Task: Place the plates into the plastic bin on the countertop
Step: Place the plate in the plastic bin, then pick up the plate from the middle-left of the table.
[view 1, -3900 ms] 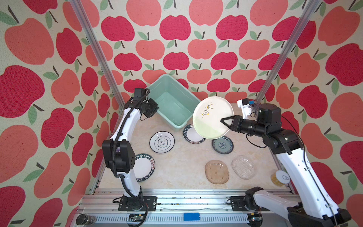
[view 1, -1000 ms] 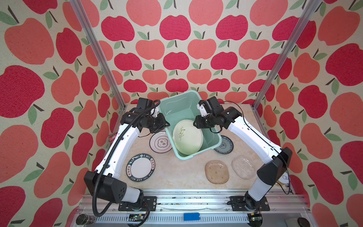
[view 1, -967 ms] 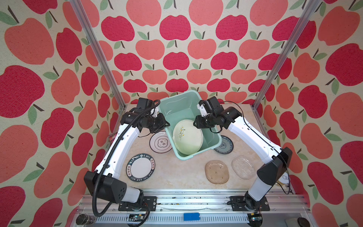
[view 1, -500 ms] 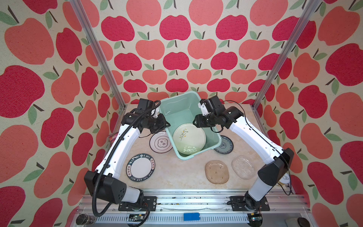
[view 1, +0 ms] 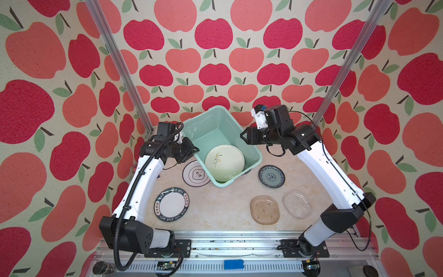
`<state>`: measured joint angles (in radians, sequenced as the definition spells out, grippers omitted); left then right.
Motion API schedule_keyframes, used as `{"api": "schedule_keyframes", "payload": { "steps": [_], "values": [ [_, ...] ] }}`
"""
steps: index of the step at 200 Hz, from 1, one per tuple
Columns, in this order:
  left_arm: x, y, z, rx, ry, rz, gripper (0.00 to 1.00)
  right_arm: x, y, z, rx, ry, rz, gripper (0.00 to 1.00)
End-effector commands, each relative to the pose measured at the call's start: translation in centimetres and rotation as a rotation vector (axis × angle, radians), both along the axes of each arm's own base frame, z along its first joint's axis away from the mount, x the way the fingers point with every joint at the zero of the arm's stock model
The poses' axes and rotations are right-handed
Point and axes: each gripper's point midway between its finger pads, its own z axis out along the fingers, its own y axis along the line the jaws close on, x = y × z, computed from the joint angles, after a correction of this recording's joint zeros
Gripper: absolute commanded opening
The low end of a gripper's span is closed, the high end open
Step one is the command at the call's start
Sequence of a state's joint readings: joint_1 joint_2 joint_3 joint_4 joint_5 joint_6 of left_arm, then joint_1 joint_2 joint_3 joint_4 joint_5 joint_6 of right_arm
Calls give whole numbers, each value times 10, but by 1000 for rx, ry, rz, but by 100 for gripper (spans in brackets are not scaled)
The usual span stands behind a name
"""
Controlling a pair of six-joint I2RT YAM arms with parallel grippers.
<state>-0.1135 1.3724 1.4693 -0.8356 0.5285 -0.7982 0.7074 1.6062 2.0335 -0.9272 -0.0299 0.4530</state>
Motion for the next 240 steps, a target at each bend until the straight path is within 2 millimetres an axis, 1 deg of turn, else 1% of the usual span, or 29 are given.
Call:
{"api": "schedule_keyframes", "payload": {
  "steps": [1,20,39,77,101,134,150,183,206,240],
  "values": [
    [22,10,72,-130,-260,67,0,-15,-22,27,-1,-53,-10,52],
    [35,29,74,-152,-285,152,0,-23,-26,28,5,-46,-6,52],
    [47,46,75,-168,-299,221,0,-28,-27,21,6,-25,0,52],
    [73,75,71,-180,-312,331,0,-36,-23,-6,30,46,16,52],
    [88,86,70,-192,-321,373,0,-43,-17,-24,40,93,33,52],
    [113,92,64,-220,-321,405,0,-53,-11,-48,43,145,51,52],
    [125,94,58,-231,-315,419,0,-58,-9,-56,53,163,68,52],
    [148,97,56,-235,-322,426,0,-66,-3,-71,73,206,97,52],
    [158,96,56,-257,-326,438,0,-72,1,-85,58,240,108,52],
    [166,95,55,-304,-328,455,0,-76,10,-96,54,267,119,52]
  ]
}}
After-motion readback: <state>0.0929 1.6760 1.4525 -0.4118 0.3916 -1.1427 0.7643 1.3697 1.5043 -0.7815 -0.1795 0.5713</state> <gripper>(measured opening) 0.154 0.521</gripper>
